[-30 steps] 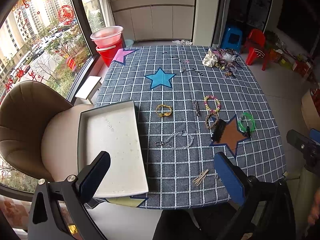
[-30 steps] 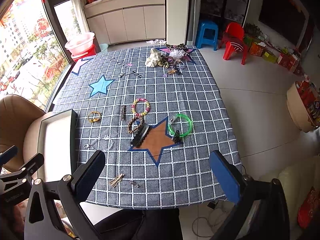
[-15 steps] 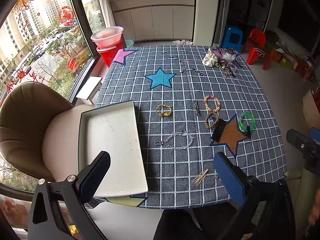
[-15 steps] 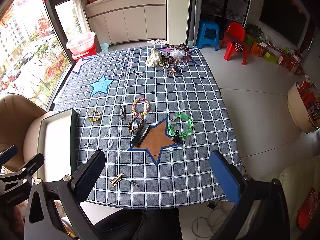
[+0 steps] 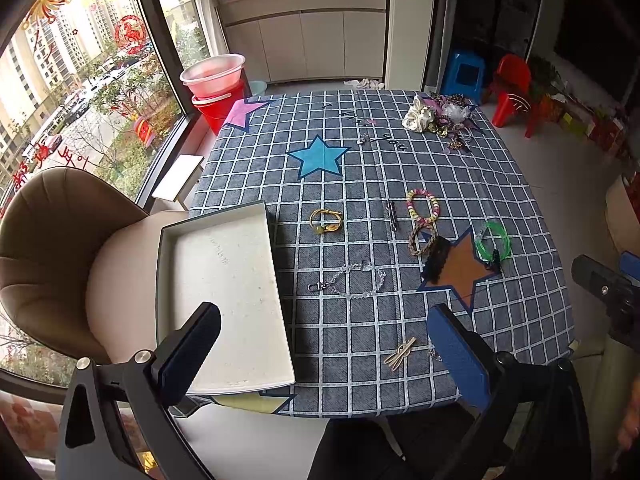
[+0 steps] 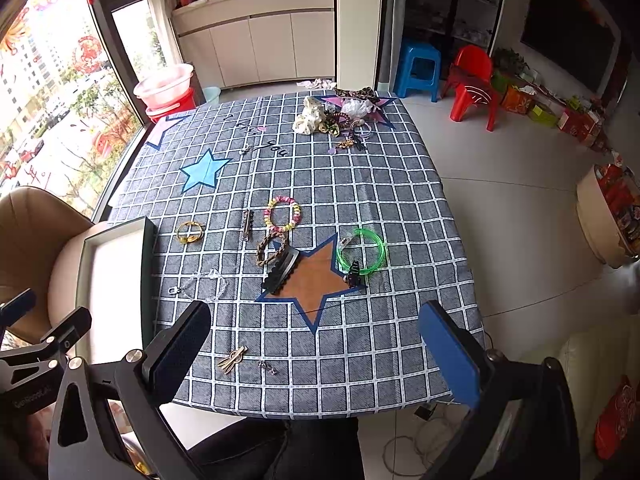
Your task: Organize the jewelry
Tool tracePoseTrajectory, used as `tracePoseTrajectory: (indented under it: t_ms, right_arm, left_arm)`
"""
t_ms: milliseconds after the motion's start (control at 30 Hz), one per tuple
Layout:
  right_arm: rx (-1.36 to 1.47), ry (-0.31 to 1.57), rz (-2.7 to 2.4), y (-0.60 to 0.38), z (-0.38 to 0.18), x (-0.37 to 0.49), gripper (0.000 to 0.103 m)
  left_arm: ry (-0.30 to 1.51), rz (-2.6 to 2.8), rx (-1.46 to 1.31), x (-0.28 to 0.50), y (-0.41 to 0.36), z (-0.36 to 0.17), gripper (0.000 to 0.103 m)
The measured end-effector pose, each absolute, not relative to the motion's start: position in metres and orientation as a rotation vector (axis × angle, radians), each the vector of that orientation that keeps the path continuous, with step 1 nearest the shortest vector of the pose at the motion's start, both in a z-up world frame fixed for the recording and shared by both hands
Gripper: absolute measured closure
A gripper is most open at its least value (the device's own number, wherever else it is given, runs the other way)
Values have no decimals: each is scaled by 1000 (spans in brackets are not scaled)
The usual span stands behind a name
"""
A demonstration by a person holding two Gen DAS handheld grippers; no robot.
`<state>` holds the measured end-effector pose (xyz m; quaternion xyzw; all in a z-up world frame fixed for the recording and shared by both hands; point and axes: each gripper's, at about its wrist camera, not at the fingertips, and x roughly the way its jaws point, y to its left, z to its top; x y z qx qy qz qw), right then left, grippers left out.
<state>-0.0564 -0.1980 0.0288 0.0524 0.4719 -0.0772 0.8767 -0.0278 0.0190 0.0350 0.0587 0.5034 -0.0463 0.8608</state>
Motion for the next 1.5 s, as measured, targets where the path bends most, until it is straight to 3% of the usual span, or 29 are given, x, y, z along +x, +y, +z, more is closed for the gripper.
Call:
tracePoseTrajectory:
  t_ms: [1500]
  right_arm:
    - [107,982,-149,-199,28,-56,0]
  left_arm:
    - [1062,-99,132,-30,16,30,0]
